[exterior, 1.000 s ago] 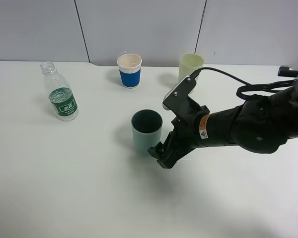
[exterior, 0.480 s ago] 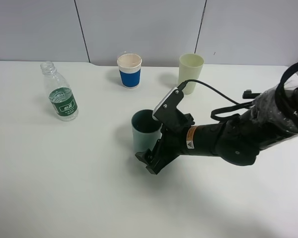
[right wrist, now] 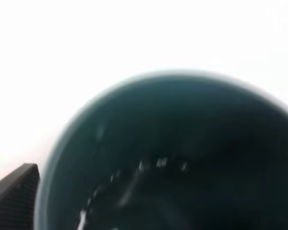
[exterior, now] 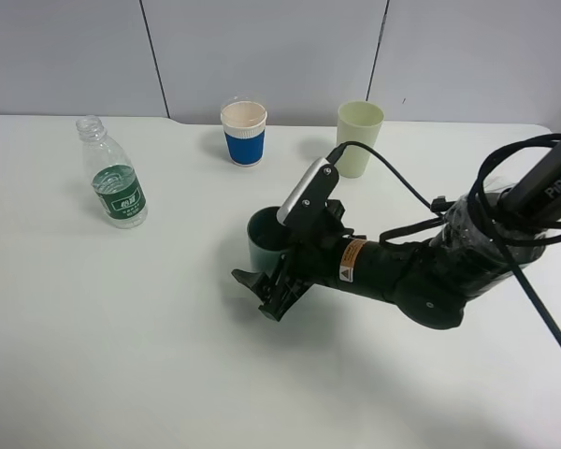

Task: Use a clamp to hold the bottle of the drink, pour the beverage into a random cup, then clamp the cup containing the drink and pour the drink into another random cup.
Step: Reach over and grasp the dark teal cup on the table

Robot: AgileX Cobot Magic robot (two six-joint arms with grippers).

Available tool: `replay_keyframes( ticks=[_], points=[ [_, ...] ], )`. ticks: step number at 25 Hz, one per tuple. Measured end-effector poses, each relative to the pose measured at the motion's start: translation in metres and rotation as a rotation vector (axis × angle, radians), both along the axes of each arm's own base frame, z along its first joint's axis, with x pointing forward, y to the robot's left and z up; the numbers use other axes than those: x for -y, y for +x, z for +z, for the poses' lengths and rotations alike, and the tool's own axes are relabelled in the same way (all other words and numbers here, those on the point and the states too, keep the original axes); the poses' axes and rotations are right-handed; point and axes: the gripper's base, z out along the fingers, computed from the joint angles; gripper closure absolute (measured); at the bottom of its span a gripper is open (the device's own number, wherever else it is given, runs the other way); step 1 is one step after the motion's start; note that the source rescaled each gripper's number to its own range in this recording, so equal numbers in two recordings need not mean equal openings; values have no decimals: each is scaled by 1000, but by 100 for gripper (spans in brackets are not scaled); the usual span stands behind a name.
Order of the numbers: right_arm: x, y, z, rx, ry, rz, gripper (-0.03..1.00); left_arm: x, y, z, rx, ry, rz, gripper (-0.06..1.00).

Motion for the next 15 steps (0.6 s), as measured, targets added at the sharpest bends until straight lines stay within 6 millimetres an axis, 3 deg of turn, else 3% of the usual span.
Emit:
replay_keyframes(
  ticks=[7, 15],
  points=[
    [-1, -1, -10, 8, 24, 15, 11, 0, 0, 0, 0, 0, 0, -6],
    [-3, -1, -7, 43, 70, 31, 11, 0, 0, 0, 0, 0, 0, -6]
  ],
)
